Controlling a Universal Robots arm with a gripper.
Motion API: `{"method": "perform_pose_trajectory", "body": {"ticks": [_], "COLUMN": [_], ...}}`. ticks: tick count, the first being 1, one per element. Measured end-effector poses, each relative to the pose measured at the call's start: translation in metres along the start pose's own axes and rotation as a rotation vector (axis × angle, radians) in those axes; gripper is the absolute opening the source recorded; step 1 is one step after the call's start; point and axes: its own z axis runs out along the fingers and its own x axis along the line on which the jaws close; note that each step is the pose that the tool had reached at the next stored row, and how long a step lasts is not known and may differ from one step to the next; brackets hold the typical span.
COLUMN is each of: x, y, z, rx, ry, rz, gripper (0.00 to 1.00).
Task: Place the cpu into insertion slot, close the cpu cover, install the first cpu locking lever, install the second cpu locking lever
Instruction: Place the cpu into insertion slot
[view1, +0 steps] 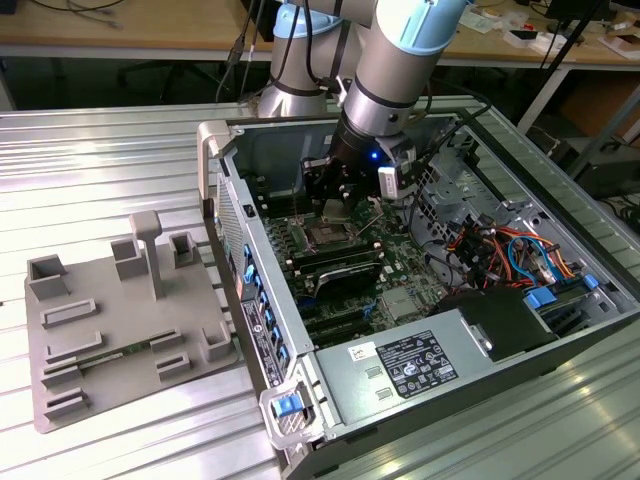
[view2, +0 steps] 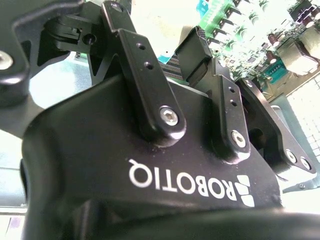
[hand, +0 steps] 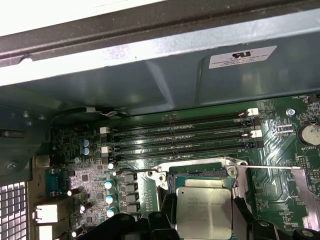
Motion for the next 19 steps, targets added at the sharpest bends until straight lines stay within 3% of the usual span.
{"method": "perform_pose_trajectory", "body": {"ticks": [19], "x": [0.0000], "y": [0.0000], "z": [0.0002], "rx": [-0.0001], "ry": [-0.0008], "rz": [0.009], "gripper": [0.55]}}
